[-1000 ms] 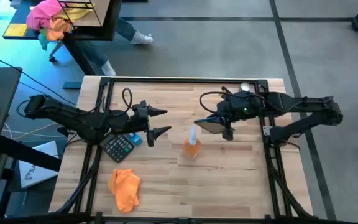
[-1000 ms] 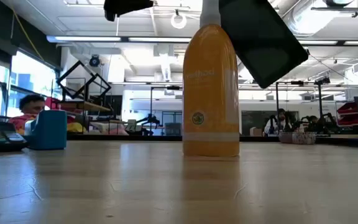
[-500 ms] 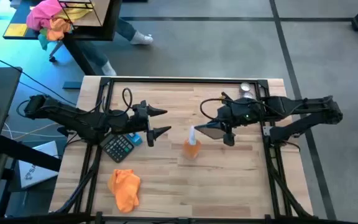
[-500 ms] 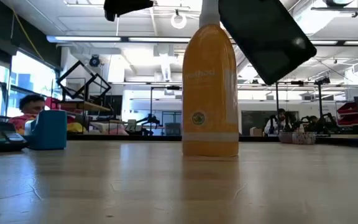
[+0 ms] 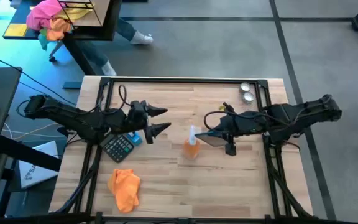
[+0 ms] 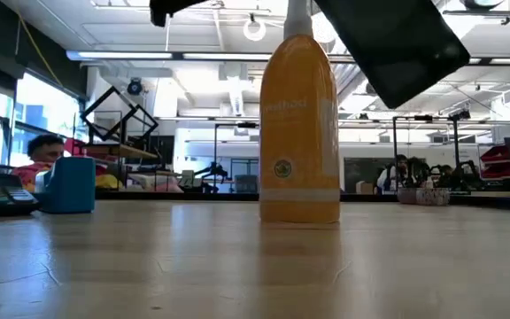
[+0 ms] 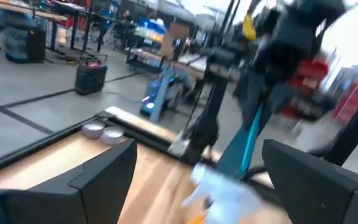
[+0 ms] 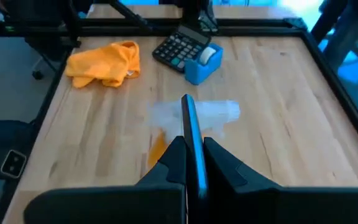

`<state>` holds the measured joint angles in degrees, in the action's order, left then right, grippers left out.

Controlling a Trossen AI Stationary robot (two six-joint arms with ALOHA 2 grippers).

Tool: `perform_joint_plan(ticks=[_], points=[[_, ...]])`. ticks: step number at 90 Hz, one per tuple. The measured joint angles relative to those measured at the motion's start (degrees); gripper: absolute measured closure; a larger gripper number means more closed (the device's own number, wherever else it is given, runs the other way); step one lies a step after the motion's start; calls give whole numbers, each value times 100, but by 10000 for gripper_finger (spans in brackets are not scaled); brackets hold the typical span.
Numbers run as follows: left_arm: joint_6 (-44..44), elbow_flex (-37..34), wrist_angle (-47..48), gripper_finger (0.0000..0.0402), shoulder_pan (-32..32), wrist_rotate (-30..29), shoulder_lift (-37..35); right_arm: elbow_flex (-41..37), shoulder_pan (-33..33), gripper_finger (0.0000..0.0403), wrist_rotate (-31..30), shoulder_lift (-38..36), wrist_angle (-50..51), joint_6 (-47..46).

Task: Apply microfiber cloth
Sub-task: Spray the blue phone using the orange spray bottle

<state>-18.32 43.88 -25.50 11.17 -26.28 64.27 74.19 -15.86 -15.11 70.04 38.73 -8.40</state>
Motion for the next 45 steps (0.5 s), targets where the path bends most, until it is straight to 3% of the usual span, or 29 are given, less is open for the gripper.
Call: perform_joint_plan(ticks=[28,45], points=[[824,2,193,73,-7,95,48,-2,6,402,-471,49,-241,200],[949,2,240,73,-12,-400,175,-2,6,402,-639,164,-255,199]])
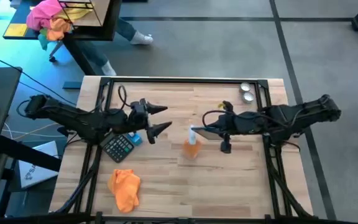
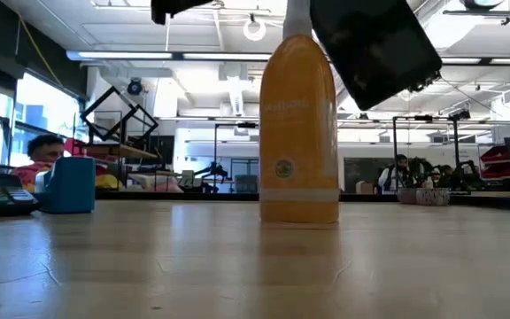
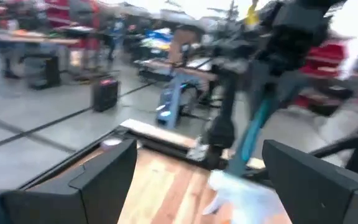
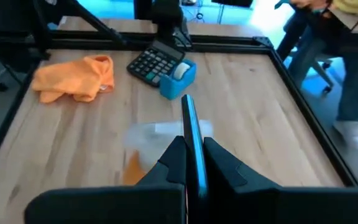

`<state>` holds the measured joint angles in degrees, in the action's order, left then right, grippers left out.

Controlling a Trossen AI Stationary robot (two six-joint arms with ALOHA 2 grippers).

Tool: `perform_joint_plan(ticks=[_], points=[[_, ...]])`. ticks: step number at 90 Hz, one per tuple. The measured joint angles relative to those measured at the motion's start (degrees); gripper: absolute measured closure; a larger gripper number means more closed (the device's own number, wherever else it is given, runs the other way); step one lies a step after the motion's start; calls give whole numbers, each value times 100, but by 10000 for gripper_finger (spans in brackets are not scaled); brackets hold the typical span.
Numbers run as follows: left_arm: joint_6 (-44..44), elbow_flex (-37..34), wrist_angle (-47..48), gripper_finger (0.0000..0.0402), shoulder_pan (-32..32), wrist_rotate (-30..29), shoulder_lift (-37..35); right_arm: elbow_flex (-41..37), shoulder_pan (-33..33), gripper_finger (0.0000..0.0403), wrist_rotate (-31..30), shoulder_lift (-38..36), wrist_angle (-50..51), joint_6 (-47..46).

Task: Apply microfiber cloth
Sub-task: Spray the blue phone using the orange spray bottle

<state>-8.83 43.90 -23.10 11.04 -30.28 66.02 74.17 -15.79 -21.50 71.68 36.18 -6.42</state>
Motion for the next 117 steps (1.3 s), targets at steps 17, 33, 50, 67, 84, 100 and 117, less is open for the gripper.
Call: perform_joint_plan(ticks=[17,33,50,67,84,100,117], points=[[669,0,12,73,-9,-665,306,0,0,402,-4,30,-4,32],[326,0,26,73,37,-2,362,0,0,402,-6,32,-1,247],[-110,-2,128,73,5,283,345,0,1,402,-104,32,1,387],[264,-2,347,97,-197,804,594,0,2,402,-105,35,13,537],[636,-2,275,198,-317,864,1061,0,2,402,-104,-14,446,304],[448,-2,201,259,-324,1230,1344,0,0,402,-104,-16,1112,-136],[249,-2,-229,220,-354,1959,1666,0,2,402,-105,-18,1265,-150]])
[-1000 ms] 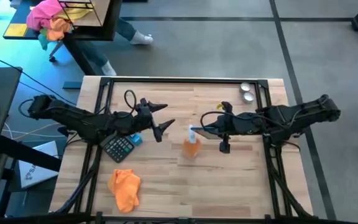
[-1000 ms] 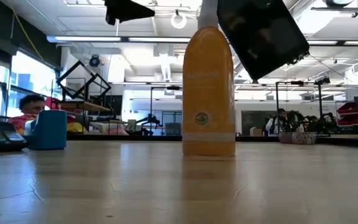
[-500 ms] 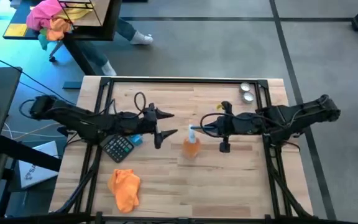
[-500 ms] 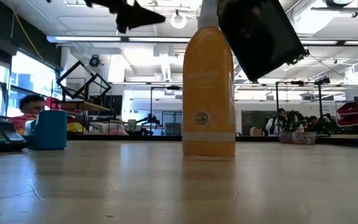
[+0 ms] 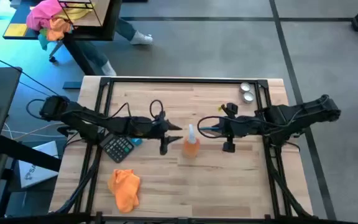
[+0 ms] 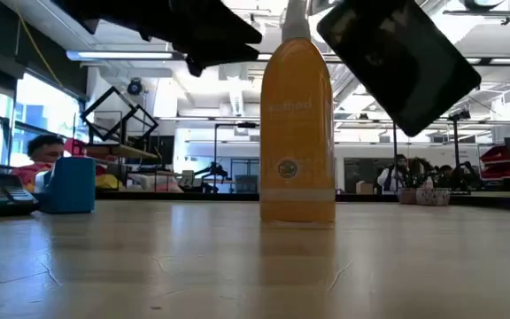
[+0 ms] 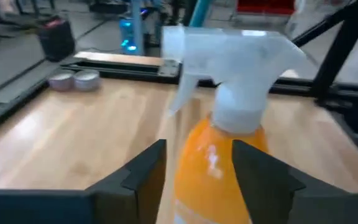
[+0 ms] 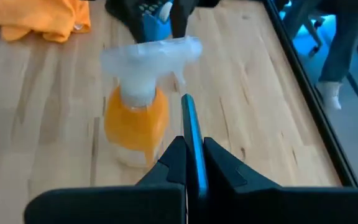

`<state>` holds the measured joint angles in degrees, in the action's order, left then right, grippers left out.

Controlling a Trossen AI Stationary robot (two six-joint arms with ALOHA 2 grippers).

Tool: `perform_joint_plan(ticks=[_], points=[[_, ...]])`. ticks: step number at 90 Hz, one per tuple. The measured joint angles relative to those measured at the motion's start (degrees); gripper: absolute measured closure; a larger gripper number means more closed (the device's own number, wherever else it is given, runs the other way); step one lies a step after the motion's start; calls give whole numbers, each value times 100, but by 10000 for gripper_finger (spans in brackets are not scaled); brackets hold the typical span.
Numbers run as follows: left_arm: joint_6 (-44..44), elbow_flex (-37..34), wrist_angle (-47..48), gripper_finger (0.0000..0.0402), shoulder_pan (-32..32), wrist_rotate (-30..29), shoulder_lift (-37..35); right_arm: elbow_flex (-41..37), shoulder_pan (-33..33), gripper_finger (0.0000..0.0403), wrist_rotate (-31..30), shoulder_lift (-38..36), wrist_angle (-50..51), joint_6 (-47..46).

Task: Apply microfiber cloth
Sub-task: Spray the blue phone using the orange spray bottle

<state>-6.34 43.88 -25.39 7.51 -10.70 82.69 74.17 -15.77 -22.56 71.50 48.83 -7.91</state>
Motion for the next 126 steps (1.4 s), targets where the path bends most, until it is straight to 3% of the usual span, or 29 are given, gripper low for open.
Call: perform_joint_plan(ticks=[14,45,61,105,126], points=[[-140,4,-446,157,0,130,158,0,0,402,0,0,16,41],[-83,4,-488,50,0,-378,200,0,0,402,-76,0,-73,119],[142,4,-910,40,87,-309,307,0,127,402,-318,0,-445,436],[496,354,-1792,39,167,-487,1224,0,955,402,706,12,-730,822],[424,584,-1790,39,111,-230,1492,0,1093,402,827,22,-1323,1321]])
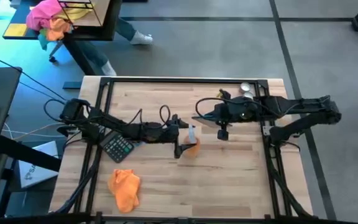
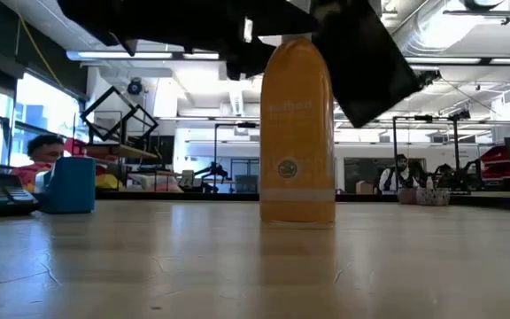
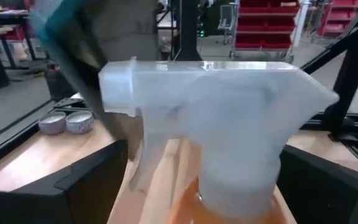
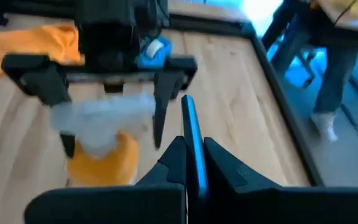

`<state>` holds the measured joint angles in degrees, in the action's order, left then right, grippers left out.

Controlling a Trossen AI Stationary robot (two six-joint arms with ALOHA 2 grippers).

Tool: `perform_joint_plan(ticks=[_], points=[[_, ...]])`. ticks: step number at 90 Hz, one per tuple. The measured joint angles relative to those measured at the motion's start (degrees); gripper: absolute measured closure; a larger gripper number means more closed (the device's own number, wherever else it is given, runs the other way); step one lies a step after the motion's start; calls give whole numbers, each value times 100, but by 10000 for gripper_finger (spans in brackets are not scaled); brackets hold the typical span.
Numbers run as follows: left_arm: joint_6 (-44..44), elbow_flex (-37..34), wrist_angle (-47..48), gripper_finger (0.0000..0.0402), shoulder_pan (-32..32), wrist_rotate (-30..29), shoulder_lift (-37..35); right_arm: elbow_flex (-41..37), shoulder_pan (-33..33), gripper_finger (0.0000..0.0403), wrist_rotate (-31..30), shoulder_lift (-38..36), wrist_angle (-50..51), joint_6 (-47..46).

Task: Apply microfiber cloth
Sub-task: Spray the blue phone using the orange spray bottle

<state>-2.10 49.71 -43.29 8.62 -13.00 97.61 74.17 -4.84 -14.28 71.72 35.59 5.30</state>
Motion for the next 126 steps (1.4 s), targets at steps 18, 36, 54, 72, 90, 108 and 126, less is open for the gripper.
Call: perform_joint_plan(ticks=[18,36,54,72,90,108,126], points=[[-25,-109,25,57,2,42,-165,2,2,402,394,35,-788,671],[17,-173,-76,70,124,-265,-177,0,557,402,1159,164,-1168,1241],[23,-173,-84,71,170,-375,-160,0,1308,402,2828,497,-1889,1476],[-51,-179,-52,71,225,-592,-160,0,1833,402,4224,1198,-2507,1517],[-65,-184,43,71,447,-1302,-173,0,2032,402,5047,1624,-3209,1495],[58,-181,-50,71,693,-1930,-180,0,2098,402,4809,1705,-3305,1326],[205,-170,-57,71,978,-2467,-300,0,2296,403,4721,1711,-3321,943]])
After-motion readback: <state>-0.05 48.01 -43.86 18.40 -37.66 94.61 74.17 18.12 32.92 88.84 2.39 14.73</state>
